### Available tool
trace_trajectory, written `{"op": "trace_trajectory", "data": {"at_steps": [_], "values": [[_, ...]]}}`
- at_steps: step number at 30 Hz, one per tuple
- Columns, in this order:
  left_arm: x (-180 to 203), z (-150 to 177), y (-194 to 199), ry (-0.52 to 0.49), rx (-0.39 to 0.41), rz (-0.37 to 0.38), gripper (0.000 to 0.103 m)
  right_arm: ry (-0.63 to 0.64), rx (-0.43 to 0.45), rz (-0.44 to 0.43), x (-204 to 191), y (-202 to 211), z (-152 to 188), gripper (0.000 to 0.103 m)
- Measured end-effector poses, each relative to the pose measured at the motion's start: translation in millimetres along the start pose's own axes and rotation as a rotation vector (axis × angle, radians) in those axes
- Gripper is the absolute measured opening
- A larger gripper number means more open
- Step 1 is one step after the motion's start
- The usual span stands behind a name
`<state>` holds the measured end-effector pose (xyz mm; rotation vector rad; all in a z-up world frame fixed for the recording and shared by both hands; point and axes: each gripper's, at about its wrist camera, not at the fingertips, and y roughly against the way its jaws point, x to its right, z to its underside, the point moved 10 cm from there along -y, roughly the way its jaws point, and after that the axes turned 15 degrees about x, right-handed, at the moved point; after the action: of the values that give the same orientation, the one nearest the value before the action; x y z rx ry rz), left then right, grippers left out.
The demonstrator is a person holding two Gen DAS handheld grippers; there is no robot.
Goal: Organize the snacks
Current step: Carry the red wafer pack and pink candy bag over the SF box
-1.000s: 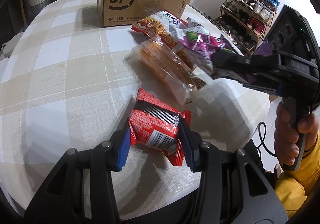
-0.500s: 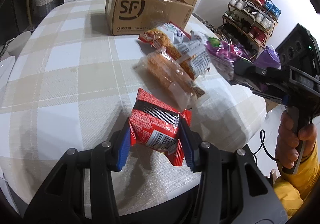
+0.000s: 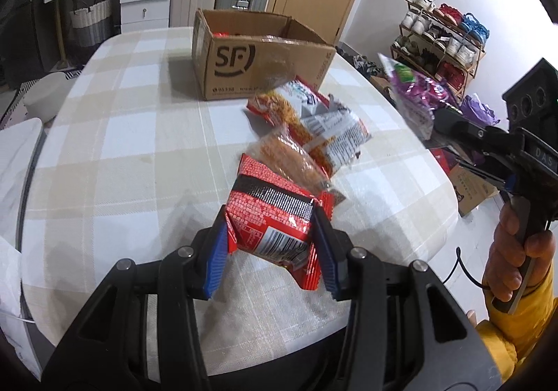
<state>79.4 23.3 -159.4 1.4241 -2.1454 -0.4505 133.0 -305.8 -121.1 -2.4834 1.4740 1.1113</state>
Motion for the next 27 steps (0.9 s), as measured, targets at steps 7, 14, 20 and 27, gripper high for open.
{"op": "trace_trajectory", "data": {"at_steps": [7, 14, 20, 27], "values": [[-3.6, -31.8, 9.4, 0.017, 0.027, -0.031, 0.042, 0.031, 0.070, 0.014, -6.3, 12.8, -32.7, 0.033], [3.7, -81.0, 26.7, 0.008, 0.127, 0.000, 0.042, 0.087, 0.172, 0.028, -17.3, 24.8, -74.2, 0.033], [8.1, -120.7, 34.3, 0.001, 0.177, -0.008, 0.042, 0.152, 0.204, 0.025, -30.3, 22.2, -100.4, 0.033], [9.0, -159.6, 32.4, 0.017, 0.197, -0.006, 0.042, 0.187, 0.205, 0.008, -38.5, 5.8, -122.1, 0.033]]}}
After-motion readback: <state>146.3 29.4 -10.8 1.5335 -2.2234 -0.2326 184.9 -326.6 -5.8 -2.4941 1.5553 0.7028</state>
